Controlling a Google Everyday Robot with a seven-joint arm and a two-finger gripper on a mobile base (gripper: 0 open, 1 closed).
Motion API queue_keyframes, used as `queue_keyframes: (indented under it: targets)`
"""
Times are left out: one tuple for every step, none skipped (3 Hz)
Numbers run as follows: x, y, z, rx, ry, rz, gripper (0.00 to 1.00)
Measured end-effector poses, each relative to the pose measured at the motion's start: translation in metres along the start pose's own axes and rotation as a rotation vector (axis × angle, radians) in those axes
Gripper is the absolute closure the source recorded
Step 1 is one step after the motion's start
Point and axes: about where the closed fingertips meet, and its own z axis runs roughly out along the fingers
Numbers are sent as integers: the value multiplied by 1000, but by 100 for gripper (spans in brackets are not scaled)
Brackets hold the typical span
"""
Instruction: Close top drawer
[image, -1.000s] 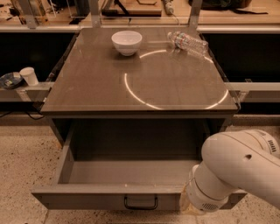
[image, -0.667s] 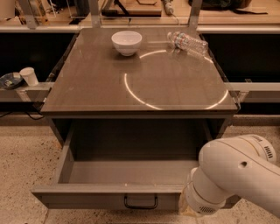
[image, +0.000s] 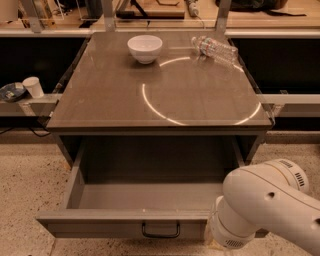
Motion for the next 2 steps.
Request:
queue_keyframes:
  targets:
    - [0,0,0,0,0,0,62]
    - [0,0,0,0,0,0,29]
